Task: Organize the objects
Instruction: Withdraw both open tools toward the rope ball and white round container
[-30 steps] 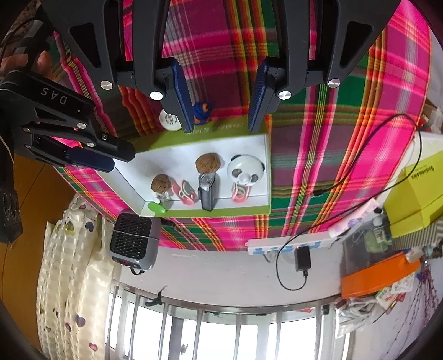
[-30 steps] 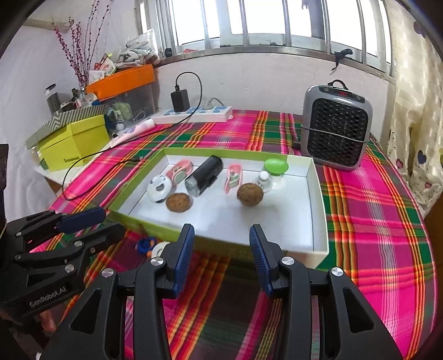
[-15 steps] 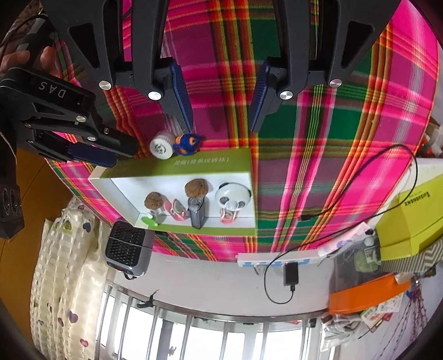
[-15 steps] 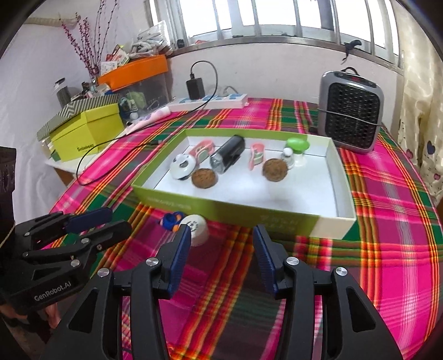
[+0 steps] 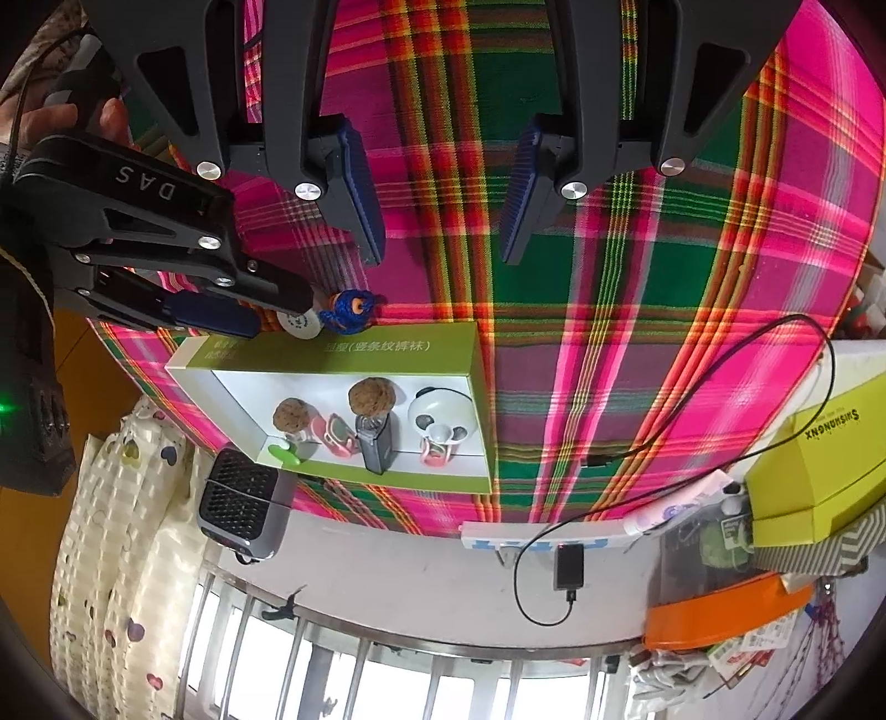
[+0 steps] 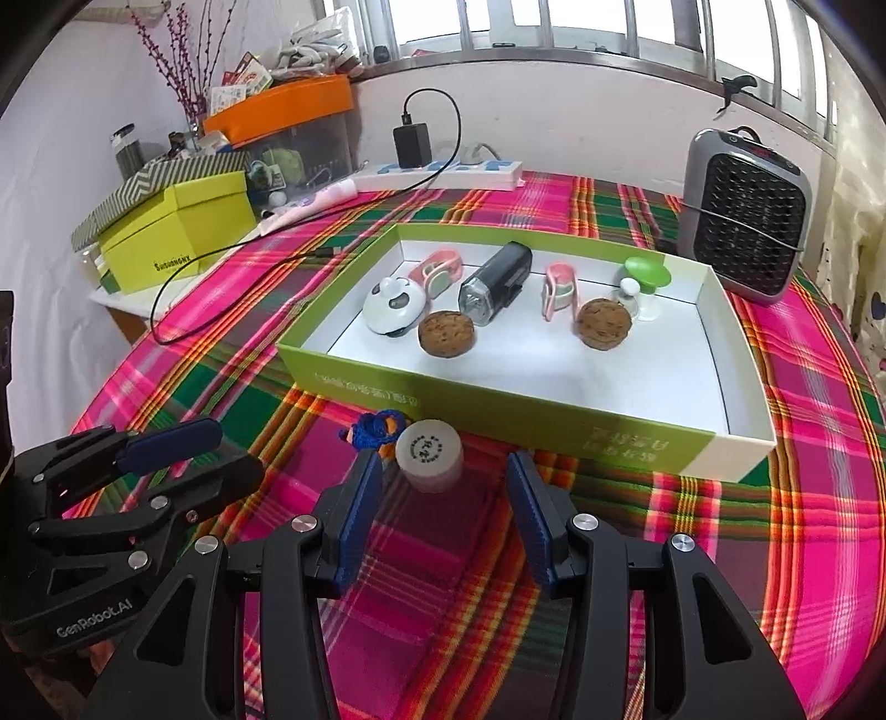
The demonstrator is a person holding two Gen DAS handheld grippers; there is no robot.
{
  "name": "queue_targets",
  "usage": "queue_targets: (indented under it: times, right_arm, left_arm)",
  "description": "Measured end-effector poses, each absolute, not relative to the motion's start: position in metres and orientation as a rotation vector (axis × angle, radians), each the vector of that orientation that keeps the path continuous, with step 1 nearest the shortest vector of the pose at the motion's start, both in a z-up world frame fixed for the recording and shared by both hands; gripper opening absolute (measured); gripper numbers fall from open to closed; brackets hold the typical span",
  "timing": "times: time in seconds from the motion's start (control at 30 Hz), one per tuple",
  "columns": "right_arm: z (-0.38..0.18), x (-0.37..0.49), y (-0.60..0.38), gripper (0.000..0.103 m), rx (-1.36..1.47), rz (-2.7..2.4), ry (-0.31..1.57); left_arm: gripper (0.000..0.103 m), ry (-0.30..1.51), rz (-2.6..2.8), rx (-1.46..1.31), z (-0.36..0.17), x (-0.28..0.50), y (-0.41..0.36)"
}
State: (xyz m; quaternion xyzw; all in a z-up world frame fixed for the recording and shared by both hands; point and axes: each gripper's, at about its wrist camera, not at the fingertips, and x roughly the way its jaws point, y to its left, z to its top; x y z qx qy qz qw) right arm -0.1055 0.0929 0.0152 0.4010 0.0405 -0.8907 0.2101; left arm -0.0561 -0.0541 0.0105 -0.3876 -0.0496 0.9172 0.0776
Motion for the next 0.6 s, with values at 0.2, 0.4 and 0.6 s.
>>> queue_targets:
  times: [0.2, 0.4, 0.6]
  right_arm:
    - [0.014, -0.1096, 0.0879, 0.048, 1.123, -2.484, 0.13]
    - [0.0118, -0.1139, 0.0851, 0.048, 1.142, -2.495, 0.146]
    - [0.012, -0.1148, 0.0845, 0.048, 1.142, -2.495, 0.146]
  left_arm:
    - [0.041, -0.145, 2.734, -1.161, 0.0095, -0.0585, -0.0551]
    - [0.041, -0.158, 2.714, -1.172, 0.0076, -0.0611, -0.056]
    - [0.041, -0.143, 2.705, -1.173, 0.0076, -0.0625, -0.0539]
